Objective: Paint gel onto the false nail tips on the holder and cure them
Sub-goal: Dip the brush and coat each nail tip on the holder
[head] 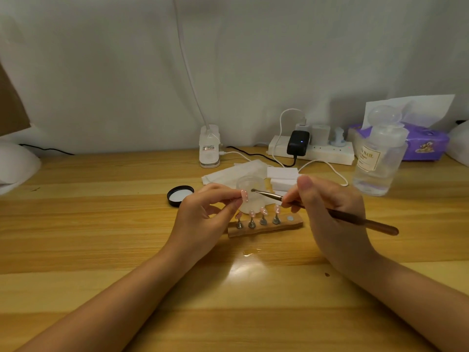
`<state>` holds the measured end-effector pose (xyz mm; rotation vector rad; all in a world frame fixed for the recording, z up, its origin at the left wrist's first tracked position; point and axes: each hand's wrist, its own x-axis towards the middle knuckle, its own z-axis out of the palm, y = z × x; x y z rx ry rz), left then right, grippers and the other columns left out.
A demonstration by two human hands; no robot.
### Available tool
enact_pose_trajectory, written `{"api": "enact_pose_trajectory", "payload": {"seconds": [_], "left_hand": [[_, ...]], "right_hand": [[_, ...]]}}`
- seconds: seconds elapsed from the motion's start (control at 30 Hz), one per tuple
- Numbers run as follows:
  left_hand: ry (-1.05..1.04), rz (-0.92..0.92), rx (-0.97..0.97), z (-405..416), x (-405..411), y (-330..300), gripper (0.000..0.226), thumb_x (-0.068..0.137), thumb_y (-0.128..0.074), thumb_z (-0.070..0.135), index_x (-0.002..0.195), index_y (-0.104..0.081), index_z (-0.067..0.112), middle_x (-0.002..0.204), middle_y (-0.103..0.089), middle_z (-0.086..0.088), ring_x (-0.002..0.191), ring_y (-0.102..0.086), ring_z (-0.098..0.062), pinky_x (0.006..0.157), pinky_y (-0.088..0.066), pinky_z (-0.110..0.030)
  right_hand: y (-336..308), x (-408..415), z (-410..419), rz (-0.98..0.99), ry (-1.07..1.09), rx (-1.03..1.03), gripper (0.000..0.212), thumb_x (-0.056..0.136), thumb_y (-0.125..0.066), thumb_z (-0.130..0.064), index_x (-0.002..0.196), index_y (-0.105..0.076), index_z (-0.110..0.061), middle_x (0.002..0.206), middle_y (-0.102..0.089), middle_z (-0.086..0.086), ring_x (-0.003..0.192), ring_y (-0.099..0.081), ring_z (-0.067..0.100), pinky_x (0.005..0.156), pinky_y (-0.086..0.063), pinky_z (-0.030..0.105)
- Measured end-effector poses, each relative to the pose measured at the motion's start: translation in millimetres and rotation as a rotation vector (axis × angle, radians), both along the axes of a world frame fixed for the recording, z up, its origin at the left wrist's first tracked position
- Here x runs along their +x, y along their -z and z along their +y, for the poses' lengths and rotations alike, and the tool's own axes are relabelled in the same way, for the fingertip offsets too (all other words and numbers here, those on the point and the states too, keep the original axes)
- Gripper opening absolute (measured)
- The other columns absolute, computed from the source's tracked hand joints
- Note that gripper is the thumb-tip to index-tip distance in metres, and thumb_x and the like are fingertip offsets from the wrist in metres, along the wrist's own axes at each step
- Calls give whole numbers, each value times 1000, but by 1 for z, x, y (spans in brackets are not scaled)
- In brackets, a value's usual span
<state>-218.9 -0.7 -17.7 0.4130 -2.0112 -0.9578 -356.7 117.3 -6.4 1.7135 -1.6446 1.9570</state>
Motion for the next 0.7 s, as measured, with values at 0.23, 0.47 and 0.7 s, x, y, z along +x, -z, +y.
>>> {"api": "enact_pose_trajectory", "payload": {"seconds": [0.23, 0.47, 0.7], "left_hand": [[-4, -9, -20, 0, 0, 2, 30, 81, -64, 3, 88, -66, 32, 88, -66, 4, 85, -63, -17, 70, -55, -43], [11, -18, -16, 0, -1, 2, 26, 81, -64, 2, 91, -68, 26, 89, -67, 0, 84, -64, -19, 70, -55, -47], [12, -11, 0, 1, -1, 1, 28, 80, -64, 2, 87, -67, 29, 88, -66, 1, 76, -64, -10, 70, -56, -44]], "right_hand": [[5, 3, -4, 147, 37, 19, 41, 89, -34, -40, 73, -63, -16, 70, -59, -17, 73, -60, 2, 69, -48, 18], [6, 2, 0, 35, -16, -31, 37, 93, -36, -38, 70, -60, -23, 66, -62, -7, 66, -60, 6, 63, -48, 17], [9, 4, -1, 35, -37, 8, 45, 90, -36, -38, 67, -64, -12, 63, -63, 0, 64, -60, 7, 60, -48, 18]]}}
